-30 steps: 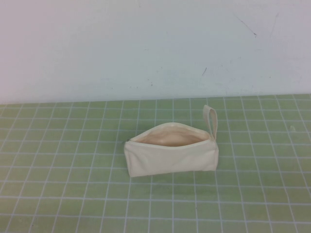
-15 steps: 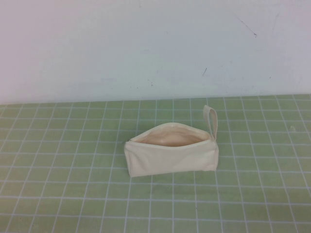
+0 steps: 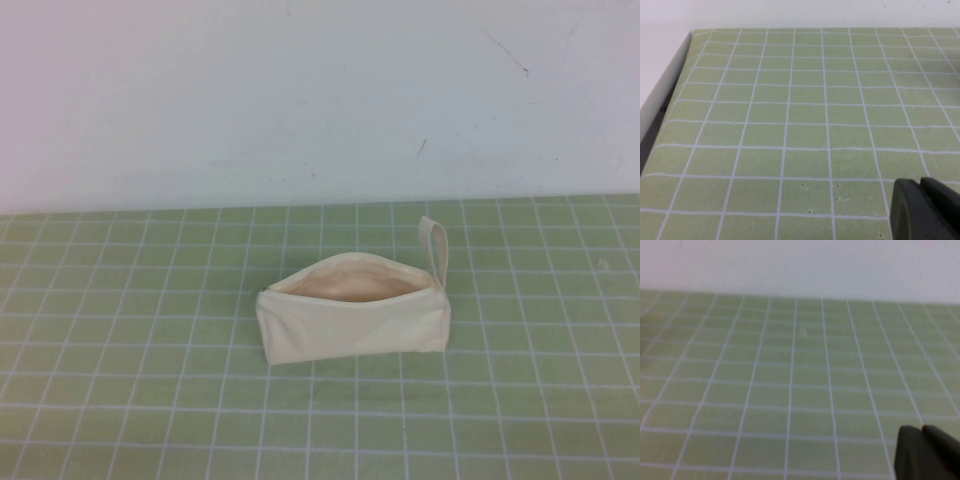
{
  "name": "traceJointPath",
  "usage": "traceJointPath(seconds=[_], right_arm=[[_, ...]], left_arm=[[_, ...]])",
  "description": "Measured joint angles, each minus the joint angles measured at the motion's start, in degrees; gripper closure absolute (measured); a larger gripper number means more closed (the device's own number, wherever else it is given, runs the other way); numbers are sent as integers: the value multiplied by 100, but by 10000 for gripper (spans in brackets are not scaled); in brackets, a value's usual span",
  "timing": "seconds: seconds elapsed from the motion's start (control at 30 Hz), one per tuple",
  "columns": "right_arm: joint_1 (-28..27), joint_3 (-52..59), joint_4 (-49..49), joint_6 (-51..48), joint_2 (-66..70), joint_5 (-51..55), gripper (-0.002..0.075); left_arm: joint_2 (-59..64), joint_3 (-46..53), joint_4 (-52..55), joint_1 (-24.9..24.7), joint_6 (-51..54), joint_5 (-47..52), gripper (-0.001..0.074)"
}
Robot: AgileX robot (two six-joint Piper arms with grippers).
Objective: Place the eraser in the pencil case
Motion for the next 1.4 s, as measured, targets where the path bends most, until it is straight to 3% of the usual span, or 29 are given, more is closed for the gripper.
traceJointPath(seconds=[0.23,1.4], right_arm=[[0,0,-502,634,0,554,726],[0,0,-580,685,0,562,726]], left_arm=[[0,0,0,0,0,0,736],[0,0,0,0,0,0,736]])
